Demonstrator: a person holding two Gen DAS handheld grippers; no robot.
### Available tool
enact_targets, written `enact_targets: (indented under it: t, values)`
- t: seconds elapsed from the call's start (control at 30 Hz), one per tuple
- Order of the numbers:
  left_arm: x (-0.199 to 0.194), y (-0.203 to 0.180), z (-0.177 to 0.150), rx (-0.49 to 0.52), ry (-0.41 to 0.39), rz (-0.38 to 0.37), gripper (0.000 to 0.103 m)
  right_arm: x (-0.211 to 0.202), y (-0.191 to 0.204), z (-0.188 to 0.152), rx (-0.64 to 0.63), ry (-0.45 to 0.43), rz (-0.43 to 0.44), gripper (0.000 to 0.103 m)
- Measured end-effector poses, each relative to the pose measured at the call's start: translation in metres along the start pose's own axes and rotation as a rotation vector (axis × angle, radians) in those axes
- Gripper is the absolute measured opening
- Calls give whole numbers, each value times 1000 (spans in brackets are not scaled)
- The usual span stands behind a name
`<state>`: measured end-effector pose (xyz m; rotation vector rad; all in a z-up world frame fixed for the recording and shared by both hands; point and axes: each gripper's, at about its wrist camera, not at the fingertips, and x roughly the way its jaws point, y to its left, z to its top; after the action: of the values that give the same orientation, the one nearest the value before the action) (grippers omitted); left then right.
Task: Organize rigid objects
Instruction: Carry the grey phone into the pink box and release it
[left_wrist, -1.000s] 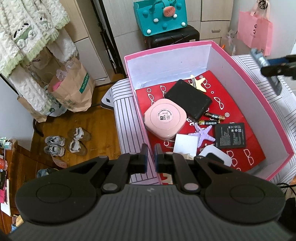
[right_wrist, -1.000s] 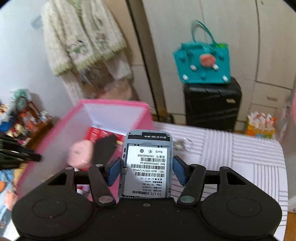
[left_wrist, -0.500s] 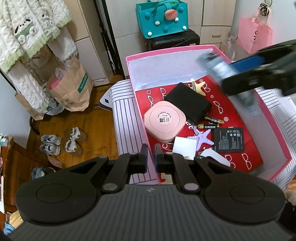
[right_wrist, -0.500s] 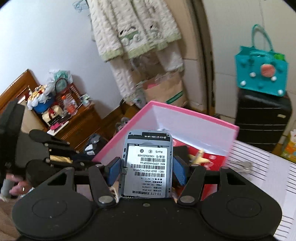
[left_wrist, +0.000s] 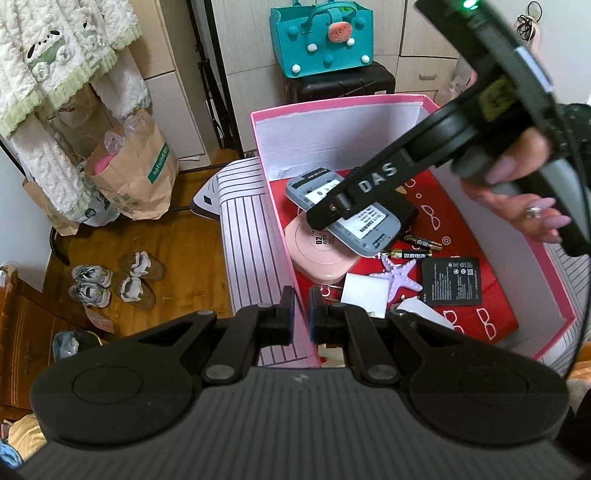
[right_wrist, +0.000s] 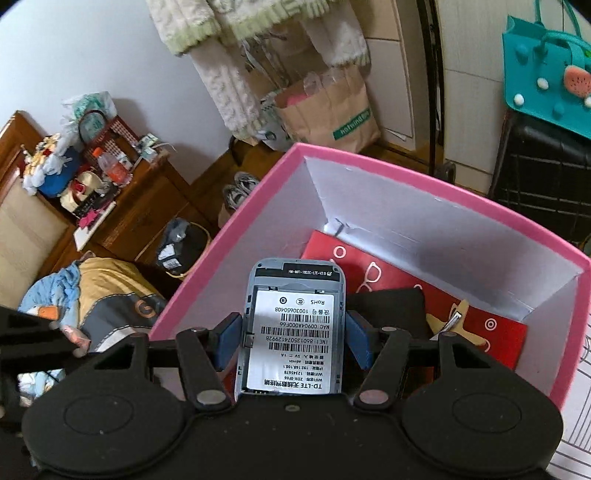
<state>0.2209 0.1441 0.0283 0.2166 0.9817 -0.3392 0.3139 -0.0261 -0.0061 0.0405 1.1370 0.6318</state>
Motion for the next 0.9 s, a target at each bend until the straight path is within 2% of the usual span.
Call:
enact_targets:
  t: [0.13,0.2,0.47,0.57,0.63,0.9]
  values:
    - [0,-1,0,1,3,3,7,5,-5,1,3,-12,-43,67]
    - [0,-1,0,-2,2,4,7,1,-8,-1,2,-27,-21,68]
    - [0,-1,0,-7,-1,4,7,-57,-13,-20,-10,-158,12,70]
    - [-1,-1,-1,-9,-3,2,7,-87,-14,-38,-32,-237,20,70]
    - [-1,-1,-2,-7,-9,3,7,-109,-14,-55,-70,-325,33,71]
    - [-2,-2,-5,-27,-27,13,7,-153,-37,-111,-131,-535,-37,73]
